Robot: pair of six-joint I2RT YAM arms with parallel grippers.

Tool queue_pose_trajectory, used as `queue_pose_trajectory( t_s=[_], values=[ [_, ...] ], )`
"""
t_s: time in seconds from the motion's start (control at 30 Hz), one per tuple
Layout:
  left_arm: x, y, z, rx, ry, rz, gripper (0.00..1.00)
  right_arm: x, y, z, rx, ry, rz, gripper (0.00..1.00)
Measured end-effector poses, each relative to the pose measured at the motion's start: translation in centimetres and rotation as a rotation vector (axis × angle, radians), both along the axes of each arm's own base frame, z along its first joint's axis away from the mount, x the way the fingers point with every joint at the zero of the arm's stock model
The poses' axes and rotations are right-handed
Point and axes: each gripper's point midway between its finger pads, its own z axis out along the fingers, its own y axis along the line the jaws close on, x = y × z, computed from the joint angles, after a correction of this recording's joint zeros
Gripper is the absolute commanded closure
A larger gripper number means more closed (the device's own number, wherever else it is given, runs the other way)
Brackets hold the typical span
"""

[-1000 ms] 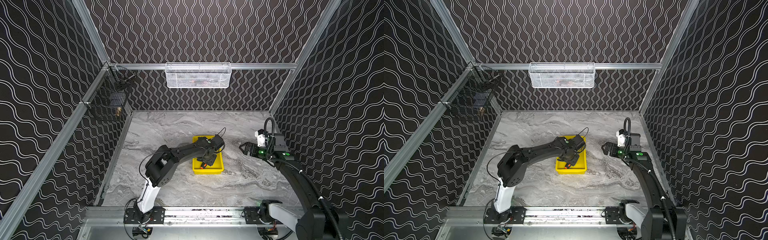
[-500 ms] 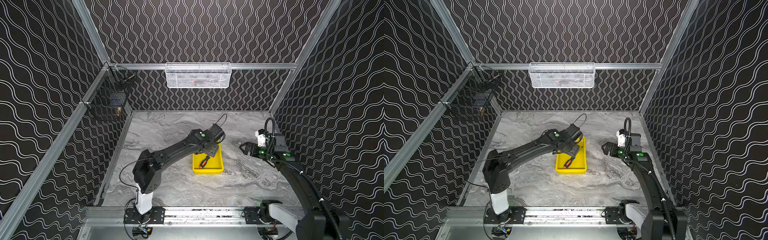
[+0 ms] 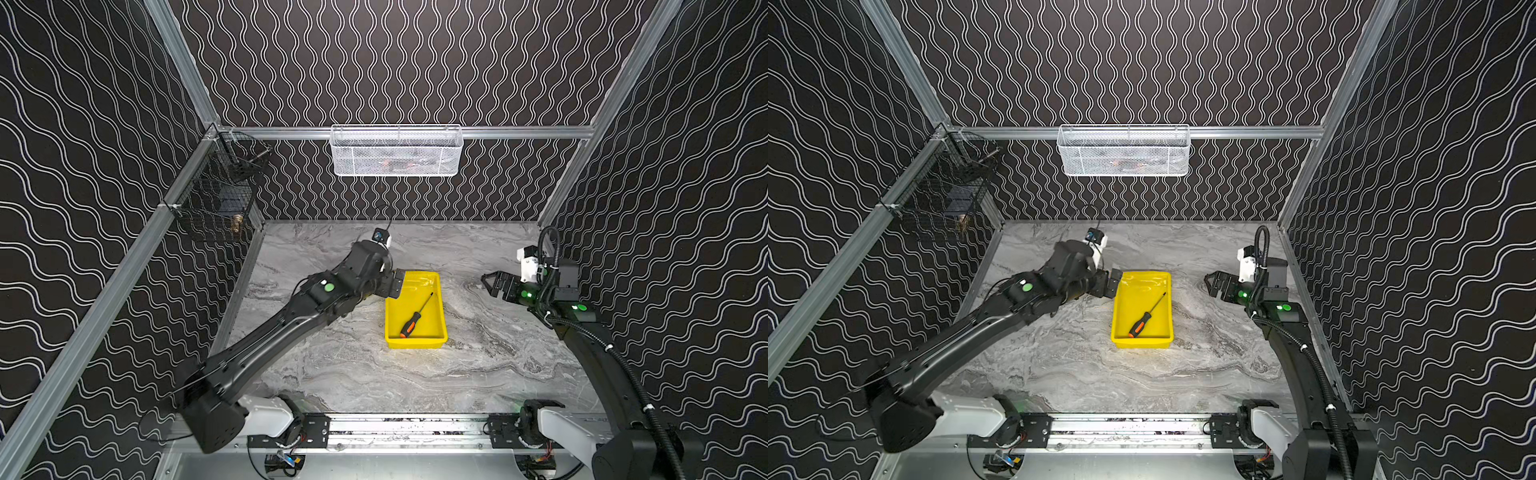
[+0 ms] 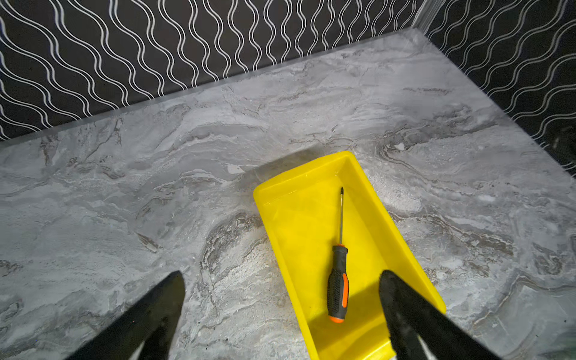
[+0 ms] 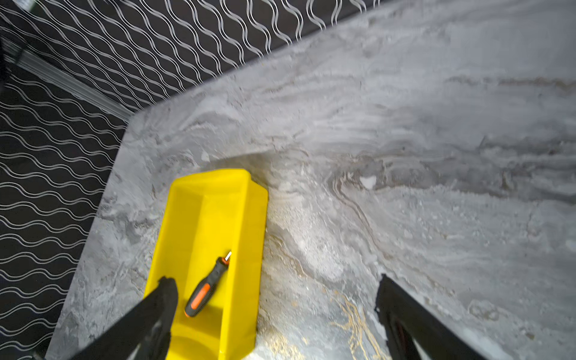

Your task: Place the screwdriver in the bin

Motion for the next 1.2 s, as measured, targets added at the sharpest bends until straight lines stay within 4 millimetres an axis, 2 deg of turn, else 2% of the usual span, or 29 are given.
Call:
queue_pose_trajectory(
  t_s=[0.17, 0.33, 0.43, 0.6, 0.7, 0.77, 0.83, 0.93, 1.1, 1.2],
  values=[
    [-0.2, 4.9, 2.2, -0.026, -0.149, 0.140, 0.01, 1.1, -1.1, 3.3, -0.007, -0.104, -0.076, 0.01],
    [-0.5, 10.3, 1.7, 0.010, -0.244, 0.328, 0.01, 1.3, -2.9, 6.1, -0.049, -0.208, -0.177, 0.01],
    [-0.4, 12.9, 1.0, 0.047, -0.299, 0.412, 0.01, 1.0, -3.7, 6.9, -0.064, -0.247, -0.222, 0.01],
    [0.4, 15.6, -2.5, 0.195, -0.356, 0.418, 0.01, 0.9, -4.5, 6.2, -0.090, -0.245, -0.263, 0.01],
    [0.9, 18.1, -2.8, 0.237, -0.385, 0.492, 0.01, 1.0, -4.8, 5.4, -0.122, -0.257, -0.264, 0.01],
    [1.0, 19.7, -3.6, 0.256, -0.401, 0.535, 0.01, 1.1, -4.6, 4.3, -0.158, -0.277, -0.230, 0.01],
    [1.1, 21.2, -5.2, 0.262, -0.394, 0.559, 0.01, 1.1, -4.2, 2.9, -0.199, -0.286, -0.182, 0.01],
    [1.2, 23.1, -7.2, 0.268, -0.378, 0.584, 0.01, 1.1, -3.9, 1.8, -0.236, -0.301, -0.144, 0.01],
    [2.4, 24.0, -11.3, 0.194, -0.326, 0.537, 0.01, 1.3, -3.9, 0.2, -0.285, -0.337, -0.115, 0.00],
    [2.8, 24.3, -13.2, 0.161, -0.298, 0.518, 0.01, 1.4, -4.6, -1.1, -0.311, -0.343, -0.149, 0.01]
  ],
)
